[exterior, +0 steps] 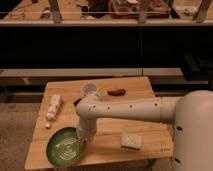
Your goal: Drag the ceramic bowl in a circle
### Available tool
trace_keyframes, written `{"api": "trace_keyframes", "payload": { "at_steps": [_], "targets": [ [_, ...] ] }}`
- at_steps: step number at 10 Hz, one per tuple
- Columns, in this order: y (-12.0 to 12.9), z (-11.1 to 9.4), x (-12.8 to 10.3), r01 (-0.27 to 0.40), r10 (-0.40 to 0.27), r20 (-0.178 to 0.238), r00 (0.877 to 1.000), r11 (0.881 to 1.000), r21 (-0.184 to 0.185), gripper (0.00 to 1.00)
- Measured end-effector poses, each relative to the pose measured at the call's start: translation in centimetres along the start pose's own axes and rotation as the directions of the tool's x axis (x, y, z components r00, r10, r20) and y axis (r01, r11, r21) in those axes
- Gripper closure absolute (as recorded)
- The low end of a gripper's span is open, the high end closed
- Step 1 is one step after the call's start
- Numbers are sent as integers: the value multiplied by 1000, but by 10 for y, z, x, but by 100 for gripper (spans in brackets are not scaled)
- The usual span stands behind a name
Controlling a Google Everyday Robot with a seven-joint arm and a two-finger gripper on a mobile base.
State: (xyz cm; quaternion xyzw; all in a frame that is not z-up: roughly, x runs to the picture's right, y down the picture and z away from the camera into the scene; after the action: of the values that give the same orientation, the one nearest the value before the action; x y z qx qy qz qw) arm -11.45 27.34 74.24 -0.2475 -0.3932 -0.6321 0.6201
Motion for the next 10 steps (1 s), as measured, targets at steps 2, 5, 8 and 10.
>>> {"api": "trace_keyframes", "payload": {
  "at_steps": [2,5,8,10],
  "targets": [
    [-19,3,1,42,-42,12,999,999,5,100],
    [-47,-9,18,68,-69,15,998,995,72,100],
    [-67,-14,36,72,-75,24,997,992,106,100],
    [-68,-16,51,41,-46,31,998,989,140,100]
  ]
}}
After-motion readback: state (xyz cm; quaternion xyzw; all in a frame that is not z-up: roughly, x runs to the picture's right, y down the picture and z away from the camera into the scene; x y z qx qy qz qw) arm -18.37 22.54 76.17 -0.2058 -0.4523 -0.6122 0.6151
